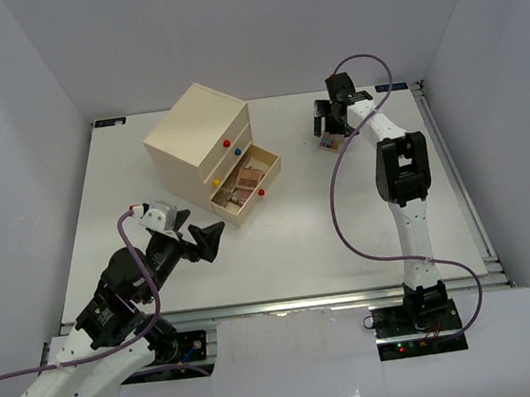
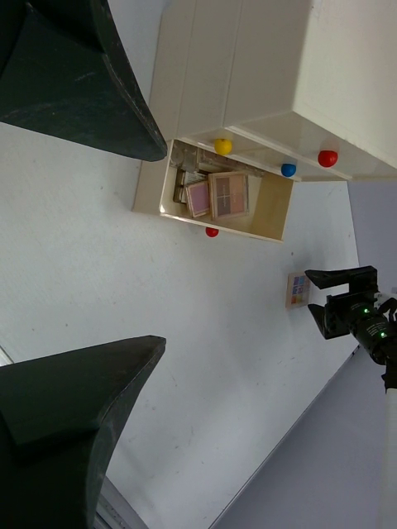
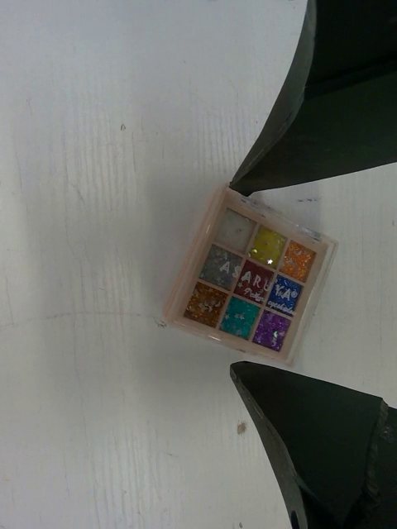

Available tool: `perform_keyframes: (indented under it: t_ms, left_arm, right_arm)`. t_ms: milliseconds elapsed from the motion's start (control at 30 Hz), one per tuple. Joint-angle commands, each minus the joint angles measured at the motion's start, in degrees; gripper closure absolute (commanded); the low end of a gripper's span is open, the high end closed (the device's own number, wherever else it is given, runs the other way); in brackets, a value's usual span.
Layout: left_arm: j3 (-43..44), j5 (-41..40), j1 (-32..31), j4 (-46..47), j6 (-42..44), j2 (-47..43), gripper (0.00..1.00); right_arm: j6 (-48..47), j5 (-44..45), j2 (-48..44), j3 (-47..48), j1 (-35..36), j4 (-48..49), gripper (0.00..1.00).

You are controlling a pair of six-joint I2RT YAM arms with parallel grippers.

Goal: Organize the makeup

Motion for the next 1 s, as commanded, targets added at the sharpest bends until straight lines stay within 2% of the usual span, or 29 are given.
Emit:
perform_keyframes:
  t_ms: [0,200,500,600,800,967]
  left_arm:
    - [-0.1,-0.6,0.2,0.8,0.0,0.2,0.02]
    - [-0.1,-0.7,0.2,0.8,0.2,0.1,0.02]
    - [-0.2,-0.5,0.3,0.8,0.3,-0.3,0.02]
    - [-0.1,-0.5,0.3,0.8,0.2,-0.3,0.02]
    - [-0.2,-0.9,0.3,0.8,0.0,-0.6,0.02]
    - [-0.1,-0.8,0.2,0.8,0.1,0.0,0.02]
  right_arm:
    - [1.6,4.5,-0.2,0.6,0.6,-1.4,0.1]
    - [2.5,7.9,0.8,0.9,2.3,-2.1,0.1]
    - [-0.7,8.2,-4.4,-5.4,2.4,1.1,0.1]
    - [-5.9,6.0,-4.2,-5.0,2.5,2.2,0.1]
    - [-22.4,0.9,-9.6,-12.7,2.5,13.0,0.1]
    - [-34.2,-11.9,-8.5,-9.4,2.0,10.1,0.1]
